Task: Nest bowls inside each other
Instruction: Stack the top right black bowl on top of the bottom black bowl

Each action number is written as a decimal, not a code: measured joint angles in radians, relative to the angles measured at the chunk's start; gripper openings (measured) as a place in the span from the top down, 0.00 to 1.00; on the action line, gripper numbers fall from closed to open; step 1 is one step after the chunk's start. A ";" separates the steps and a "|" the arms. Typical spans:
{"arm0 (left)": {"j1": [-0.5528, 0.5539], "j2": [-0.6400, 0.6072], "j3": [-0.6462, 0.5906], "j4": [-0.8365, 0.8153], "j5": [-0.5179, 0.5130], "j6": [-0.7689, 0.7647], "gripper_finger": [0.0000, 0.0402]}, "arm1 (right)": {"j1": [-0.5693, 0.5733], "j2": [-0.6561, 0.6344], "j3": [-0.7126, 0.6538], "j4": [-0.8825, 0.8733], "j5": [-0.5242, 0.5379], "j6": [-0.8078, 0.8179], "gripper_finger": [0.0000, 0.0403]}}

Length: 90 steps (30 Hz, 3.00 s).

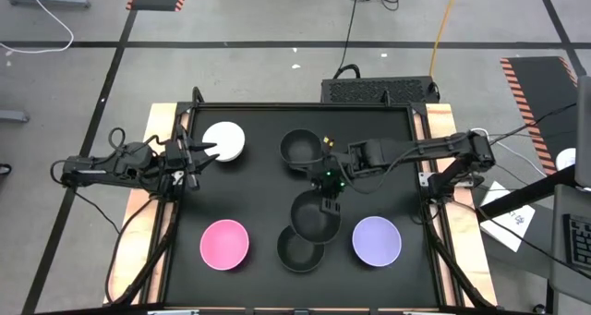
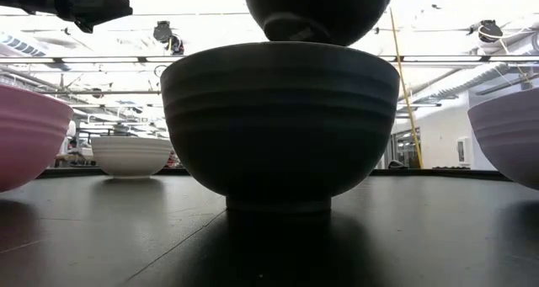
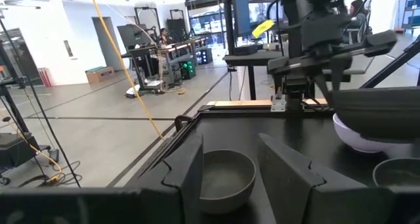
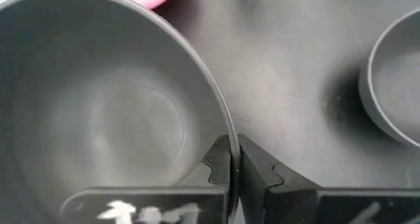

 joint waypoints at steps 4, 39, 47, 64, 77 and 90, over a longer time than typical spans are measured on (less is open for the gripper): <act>0.000 0.000 0.000 0.000 -0.005 0.000 0.63 | 0.028 0.001 0.000 0.031 -0.002 0.021 1.00; 0.000 0.000 0.000 -0.024 -0.007 -0.022 0.63 | 0.091 0.190 0.059 0.103 -0.082 0.156 1.00; 0.000 0.000 0.000 -0.025 0.010 -0.026 0.63 | 0.095 0.250 0.058 0.099 -0.068 0.166 1.00; 0.000 0.000 0.000 -0.032 0.019 -0.030 0.63 | 0.093 0.269 0.058 0.050 -0.031 0.195 1.00; 0.000 0.000 0.000 -0.035 0.021 -0.038 0.63 | 0.103 0.275 0.057 0.134 -0.081 0.207 0.94; 0.000 0.000 0.000 -0.044 0.021 -0.049 0.63 | 0.097 0.275 0.057 0.143 -0.080 0.238 0.77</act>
